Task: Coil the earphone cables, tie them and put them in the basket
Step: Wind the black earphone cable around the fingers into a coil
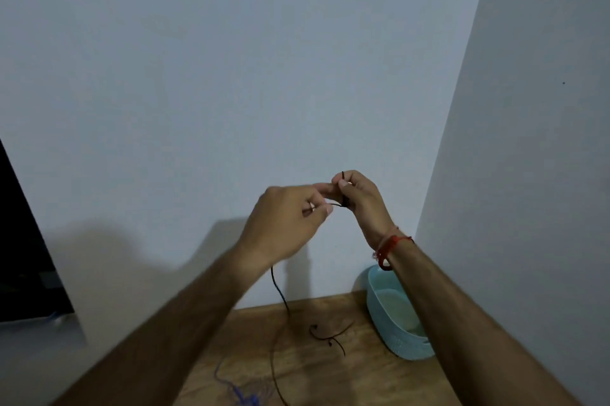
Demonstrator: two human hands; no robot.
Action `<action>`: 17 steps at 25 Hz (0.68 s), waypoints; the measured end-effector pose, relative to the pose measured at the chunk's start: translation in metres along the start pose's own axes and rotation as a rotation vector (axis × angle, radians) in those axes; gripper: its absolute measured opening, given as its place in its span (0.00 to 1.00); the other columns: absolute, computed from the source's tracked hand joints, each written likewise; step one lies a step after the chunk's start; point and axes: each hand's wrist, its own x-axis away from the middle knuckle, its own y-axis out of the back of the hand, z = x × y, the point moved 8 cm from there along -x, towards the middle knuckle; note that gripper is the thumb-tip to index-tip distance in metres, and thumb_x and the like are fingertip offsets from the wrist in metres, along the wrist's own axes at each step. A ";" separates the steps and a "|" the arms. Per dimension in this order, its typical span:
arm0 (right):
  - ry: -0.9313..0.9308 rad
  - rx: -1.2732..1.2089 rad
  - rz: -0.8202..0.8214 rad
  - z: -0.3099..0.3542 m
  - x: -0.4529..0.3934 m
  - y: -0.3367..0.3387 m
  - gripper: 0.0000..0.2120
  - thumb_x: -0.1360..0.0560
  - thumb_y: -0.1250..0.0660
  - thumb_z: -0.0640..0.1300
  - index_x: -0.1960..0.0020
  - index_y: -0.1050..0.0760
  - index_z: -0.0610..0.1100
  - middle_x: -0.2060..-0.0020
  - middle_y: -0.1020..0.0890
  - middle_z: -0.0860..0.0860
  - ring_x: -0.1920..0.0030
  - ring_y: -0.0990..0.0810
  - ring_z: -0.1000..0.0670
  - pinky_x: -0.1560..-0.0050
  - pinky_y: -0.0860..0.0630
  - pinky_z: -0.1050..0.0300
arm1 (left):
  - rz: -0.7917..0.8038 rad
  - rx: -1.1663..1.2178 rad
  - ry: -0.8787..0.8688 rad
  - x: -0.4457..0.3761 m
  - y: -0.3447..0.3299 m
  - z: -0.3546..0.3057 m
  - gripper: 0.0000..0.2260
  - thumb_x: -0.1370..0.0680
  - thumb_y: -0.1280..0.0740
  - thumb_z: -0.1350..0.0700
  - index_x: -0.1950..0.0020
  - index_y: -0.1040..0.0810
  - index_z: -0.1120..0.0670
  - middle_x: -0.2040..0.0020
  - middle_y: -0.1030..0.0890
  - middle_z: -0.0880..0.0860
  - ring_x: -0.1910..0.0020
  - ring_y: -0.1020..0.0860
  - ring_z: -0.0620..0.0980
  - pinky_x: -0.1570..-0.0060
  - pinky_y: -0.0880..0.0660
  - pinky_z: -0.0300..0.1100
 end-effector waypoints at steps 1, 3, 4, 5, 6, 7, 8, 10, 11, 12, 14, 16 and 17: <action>0.016 0.047 0.017 0.003 0.004 -0.002 0.11 0.16 0.43 0.39 0.49 0.28 0.31 0.51 0.16 0.37 0.52 0.16 0.43 0.47 0.21 0.52 | -0.021 -0.008 -0.011 -0.014 0.012 -0.007 0.05 0.22 0.28 0.48 0.56 0.15 0.46 0.70 0.21 0.38 0.68 0.23 0.36 0.65 0.33 0.31; 0.004 0.067 0.051 0.010 0.012 -0.006 0.16 0.14 0.45 0.42 0.45 0.27 0.29 0.52 0.15 0.34 0.58 0.15 0.39 0.52 0.18 0.51 | -0.015 0.017 -0.021 -0.045 0.028 -0.015 0.06 0.23 0.27 0.47 0.59 0.15 0.47 0.73 0.23 0.36 0.70 0.25 0.34 0.66 0.35 0.33; -0.004 0.077 0.067 0.014 0.015 -0.008 0.17 0.14 0.46 0.43 0.43 0.26 0.30 0.53 0.14 0.34 0.61 0.15 0.38 0.56 0.18 0.52 | 0.005 0.044 -0.023 -0.060 0.032 -0.018 0.07 0.23 0.26 0.47 0.59 0.15 0.47 0.74 0.24 0.34 0.70 0.26 0.33 0.66 0.35 0.33; -0.004 0.085 0.084 0.020 0.019 -0.011 0.18 0.14 0.48 0.44 0.43 0.24 0.32 0.54 0.14 0.35 0.63 0.15 0.39 0.61 0.20 0.53 | 0.029 0.073 -0.023 -0.073 0.033 -0.020 0.08 0.24 0.25 0.46 0.59 0.15 0.48 0.75 0.24 0.33 0.71 0.27 0.34 0.66 0.34 0.35; 0.001 0.075 0.100 0.026 0.021 -0.014 0.18 0.14 0.48 0.44 0.44 0.23 0.34 0.55 0.13 0.35 0.65 0.15 0.40 0.64 0.22 0.54 | 0.050 0.105 -0.022 -0.084 0.032 -0.022 0.09 0.25 0.24 0.45 0.59 0.15 0.49 0.76 0.25 0.34 0.72 0.28 0.35 0.66 0.34 0.36; 0.002 0.045 0.115 0.030 0.023 -0.016 0.19 0.14 0.48 0.44 0.46 0.22 0.35 0.56 0.13 0.36 0.66 0.15 0.41 0.66 0.23 0.55 | 0.071 0.146 -0.017 -0.093 0.030 -0.022 0.10 0.26 0.23 0.45 0.59 0.15 0.50 0.77 0.26 0.36 0.74 0.29 0.37 0.67 0.34 0.36; 0.001 0.000 0.123 0.033 0.024 -0.017 0.19 0.14 0.48 0.44 0.47 0.21 0.36 0.56 0.13 0.36 0.66 0.15 0.42 0.66 0.23 0.55 | 0.095 0.205 0.002 -0.100 0.026 -0.021 0.11 0.27 0.23 0.44 0.59 0.16 0.51 0.77 0.28 0.38 0.75 0.30 0.38 0.68 0.34 0.36; 0.009 -0.110 0.123 0.041 0.022 -0.019 0.18 0.14 0.48 0.44 0.47 0.22 0.37 0.54 0.13 0.37 0.64 0.14 0.43 0.64 0.21 0.55 | 0.145 0.347 0.072 -0.105 0.013 -0.016 0.14 0.26 0.23 0.43 0.61 0.17 0.53 0.77 0.28 0.39 0.74 0.30 0.38 0.69 0.31 0.38; 0.013 -0.167 0.121 0.045 0.021 -0.019 0.18 0.14 0.48 0.44 0.47 0.21 0.37 0.52 0.14 0.37 0.62 0.14 0.42 0.62 0.19 0.54 | 0.162 0.401 0.109 -0.106 0.005 -0.011 0.15 0.25 0.24 0.43 0.61 0.19 0.53 0.76 0.28 0.39 0.73 0.29 0.39 0.68 0.30 0.39; 0.018 -0.220 0.117 0.049 0.019 -0.018 0.19 0.14 0.48 0.45 0.45 0.21 0.37 0.50 0.14 0.37 0.59 0.13 0.42 0.58 0.18 0.53 | 0.174 0.438 0.145 -0.105 -0.004 -0.004 0.15 0.24 0.26 0.43 0.62 0.20 0.53 0.74 0.27 0.39 0.72 0.29 0.41 0.68 0.30 0.39; 0.018 -0.336 0.116 0.054 0.012 -0.016 0.21 0.14 0.49 0.47 0.40 0.22 0.34 0.44 0.16 0.35 0.51 0.14 0.40 0.49 0.17 0.49 | 0.202 0.473 0.199 -0.096 -0.025 0.010 0.10 0.20 0.31 0.52 0.60 0.21 0.52 0.71 0.26 0.45 0.71 0.30 0.45 0.70 0.31 0.40; -0.001 -0.459 0.129 0.056 0.005 -0.011 0.24 0.14 0.50 0.48 0.35 0.26 0.31 0.38 0.19 0.33 0.42 0.16 0.37 0.39 0.20 0.46 | 0.218 0.493 0.271 -0.080 -0.049 0.025 0.11 0.20 0.40 0.61 0.59 0.21 0.53 0.69 0.27 0.49 0.72 0.32 0.47 0.71 0.32 0.39; -0.005 -0.500 0.135 0.057 0.002 -0.009 0.24 0.14 0.51 0.48 0.32 0.28 0.30 0.37 0.21 0.33 0.39 0.18 0.37 0.36 0.22 0.45 | 0.233 0.524 0.304 -0.069 -0.061 0.032 0.11 0.19 0.40 0.58 0.59 0.21 0.53 0.68 0.28 0.50 0.73 0.33 0.46 0.72 0.32 0.40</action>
